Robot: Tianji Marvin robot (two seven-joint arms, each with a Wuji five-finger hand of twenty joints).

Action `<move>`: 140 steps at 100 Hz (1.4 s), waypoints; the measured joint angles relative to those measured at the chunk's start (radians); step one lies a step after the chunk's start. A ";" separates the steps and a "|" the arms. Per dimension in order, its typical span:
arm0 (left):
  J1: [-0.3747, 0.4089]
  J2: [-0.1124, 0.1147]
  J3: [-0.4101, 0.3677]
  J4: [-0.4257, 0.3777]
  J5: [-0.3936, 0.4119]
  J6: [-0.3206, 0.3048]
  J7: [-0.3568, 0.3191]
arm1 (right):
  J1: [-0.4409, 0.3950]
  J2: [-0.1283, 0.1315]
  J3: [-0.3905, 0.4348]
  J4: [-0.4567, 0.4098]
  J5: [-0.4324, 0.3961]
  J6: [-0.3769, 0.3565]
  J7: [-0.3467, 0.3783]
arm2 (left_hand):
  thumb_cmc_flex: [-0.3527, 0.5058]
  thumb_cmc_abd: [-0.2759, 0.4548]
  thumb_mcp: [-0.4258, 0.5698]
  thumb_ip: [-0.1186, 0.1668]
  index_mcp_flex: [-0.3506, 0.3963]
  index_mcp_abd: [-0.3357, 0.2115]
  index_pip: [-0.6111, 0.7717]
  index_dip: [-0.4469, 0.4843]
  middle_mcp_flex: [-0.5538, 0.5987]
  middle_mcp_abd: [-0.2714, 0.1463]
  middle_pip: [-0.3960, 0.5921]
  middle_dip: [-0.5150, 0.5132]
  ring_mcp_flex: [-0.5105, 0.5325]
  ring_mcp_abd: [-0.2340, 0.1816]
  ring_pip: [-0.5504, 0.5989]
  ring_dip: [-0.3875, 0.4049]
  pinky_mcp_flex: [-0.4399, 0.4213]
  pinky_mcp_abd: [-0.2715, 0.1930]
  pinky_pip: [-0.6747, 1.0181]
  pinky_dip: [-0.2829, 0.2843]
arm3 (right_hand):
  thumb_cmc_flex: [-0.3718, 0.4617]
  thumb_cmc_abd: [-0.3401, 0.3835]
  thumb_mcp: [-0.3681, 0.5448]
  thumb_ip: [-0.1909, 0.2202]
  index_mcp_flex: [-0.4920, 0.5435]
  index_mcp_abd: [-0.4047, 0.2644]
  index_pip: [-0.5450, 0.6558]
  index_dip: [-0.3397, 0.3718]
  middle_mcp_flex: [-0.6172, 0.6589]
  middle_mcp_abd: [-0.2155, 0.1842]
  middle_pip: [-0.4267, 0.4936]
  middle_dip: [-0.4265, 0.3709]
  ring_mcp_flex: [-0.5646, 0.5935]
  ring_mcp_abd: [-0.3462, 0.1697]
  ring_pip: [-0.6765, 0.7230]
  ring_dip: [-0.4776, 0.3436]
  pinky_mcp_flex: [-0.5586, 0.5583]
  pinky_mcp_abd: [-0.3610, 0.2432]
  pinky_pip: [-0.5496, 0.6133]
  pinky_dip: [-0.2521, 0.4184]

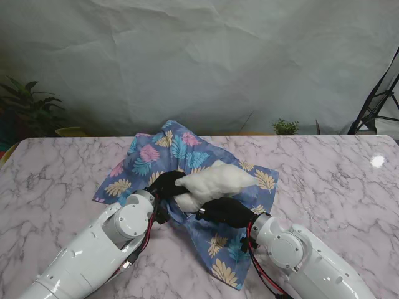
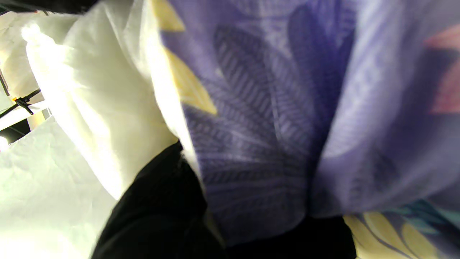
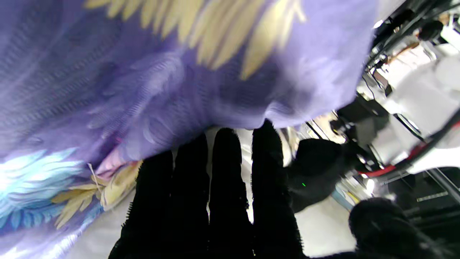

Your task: Put a pillowcase on a pillow

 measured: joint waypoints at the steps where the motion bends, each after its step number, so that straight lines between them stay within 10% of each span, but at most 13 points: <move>1: 0.000 0.000 0.000 0.000 0.000 0.000 -0.001 | 0.005 -0.001 -0.004 0.006 -0.002 -0.001 -0.001 | 0.000 0.000 0.002 0.000 0.000 0.000 0.000 0.001 0.000 0.000 0.000 0.000 0.000 0.000 0.000 0.000 0.000 0.000 0.000 0.000 | 0.000 0.005 -0.016 0.004 -0.014 0.002 -0.005 -0.001 -0.016 -0.001 -0.001 -0.002 -0.019 -0.002 -0.001 -0.007 -0.013 -0.004 -0.008 -0.003; 12: 0.002 0.001 -0.006 -0.006 0.001 0.001 -0.014 | 0.049 -0.007 -0.043 0.048 -0.003 0.000 -0.007 | 0.000 0.000 0.026 0.000 -0.001 0.006 0.000 0.005 0.000 0.001 0.000 0.000 0.000 0.000 0.000 0.004 0.001 0.000 0.000 0.000 | 0.054 0.097 -0.201 0.030 -0.146 0.043 -0.042 -0.024 -0.159 -0.010 -0.009 -0.008 -0.162 -0.028 -0.035 -0.030 -0.120 -0.049 -0.089 -0.034; 43: 0.008 0.002 -0.018 -0.012 -0.031 0.012 -0.005 | 0.123 -0.021 -0.144 0.077 -0.058 0.102 -0.063 | 0.000 0.002 0.062 0.000 -0.014 0.039 0.000 0.008 0.000 0.022 0.000 0.000 0.000 0.001 0.001 0.006 0.007 0.000 0.000 -0.001 | 0.055 0.191 -0.342 0.039 -0.331 0.134 -0.061 -0.056 -0.398 0.041 -0.009 -0.008 -0.352 -0.025 -0.050 -0.047 -0.258 -0.071 -0.210 -0.105; 53: 0.011 0.000 -0.019 -0.011 -0.035 0.018 0.004 | 0.149 -0.027 -0.168 0.100 0.048 0.080 -0.016 | 0.000 0.002 0.062 0.000 -0.014 0.039 0.005 0.019 0.000 0.025 0.007 0.000 0.001 0.002 0.012 0.008 0.008 0.000 0.012 -0.001 | 0.081 0.219 -0.376 0.047 -0.164 0.134 -0.029 -0.059 -0.219 0.061 -0.011 -0.029 -0.248 -0.022 -0.051 -0.047 -0.211 -0.071 -0.196 -0.106; 78: 0.008 -0.008 -0.015 -0.007 -0.041 0.038 0.016 | 0.200 -0.079 -0.194 0.250 0.137 -0.131 -0.114 | 0.000 0.002 0.062 0.000 -0.014 0.039 0.011 0.031 0.000 0.025 0.024 0.001 0.011 0.002 0.017 0.009 0.015 0.000 0.025 -0.001 | 0.126 0.242 -0.377 0.058 0.554 -0.090 0.292 0.026 0.597 -0.035 0.091 -0.004 0.408 -0.004 0.172 0.026 0.166 -0.059 0.062 0.004; 104: 0.001 -0.023 -0.008 0.001 -0.053 0.061 0.026 | 0.223 -0.070 -0.206 0.249 0.293 -0.197 0.116 | -0.001 0.000 0.062 0.000 -0.014 0.039 0.023 0.036 0.000 0.027 0.040 0.014 0.028 0.002 0.025 0.009 0.037 0.000 0.037 -0.001 | 0.150 0.207 -0.377 0.060 0.587 -0.090 0.507 0.112 0.669 -0.005 0.400 0.151 0.547 0.067 0.647 0.192 0.476 0.134 0.265 -0.011; 119: 0.004 -0.026 -0.008 -0.002 -0.054 0.066 0.025 | 0.236 -0.051 -0.212 0.249 0.392 -0.198 0.199 | -0.002 -0.009 0.062 0.000 -0.014 0.039 0.034 0.039 0.001 0.027 0.043 0.020 0.034 0.001 0.027 0.009 0.041 0.000 0.049 -0.001 | 0.122 0.095 -0.212 0.062 0.587 -0.090 0.572 0.246 0.669 0.008 0.526 0.249 0.547 0.093 0.867 0.315 0.591 0.248 0.380 -0.081; 132: 0.007 -0.026 -0.010 -0.007 -0.053 0.067 0.022 | 0.234 -0.038 -0.196 0.224 0.428 -0.113 0.293 | -0.002 -0.009 0.062 0.000 -0.014 0.039 0.034 0.044 0.001 0.027 0.043 0.020 0.034 0.001 0.028 0.009 0.042 0.000 0.050 -0.001 | -0.013 -0.156 0.227 0.052 0.584 -0.090 0.582 0.377 0.669 0.008 0.548 0.311 0.547 0.090 1.033 0.448 0.707 0.305 0.511 -0.120; 140: 0.008 -0.026 -0.010 -0.007 -0.053 0.067 0.020 | 0.231 -0.024 -0.187 0.186 0.430 -0.023 0.343 | -0.002 -0.009 0.062 0.000 -0.014 0.039 0.034 0.045 0.001 0.027 0.043 0.020 0.034 0.001 0.029 0.009 0.042 0.000 0.052 -0.001 | -0.050 -0.249 0.404 0.032 0.485 -0.107 0.584 0.473 0.622 0.007 0.530 0.342 0.547 0.053 1.141 0.512 0.753 0.307 0.653 -0.033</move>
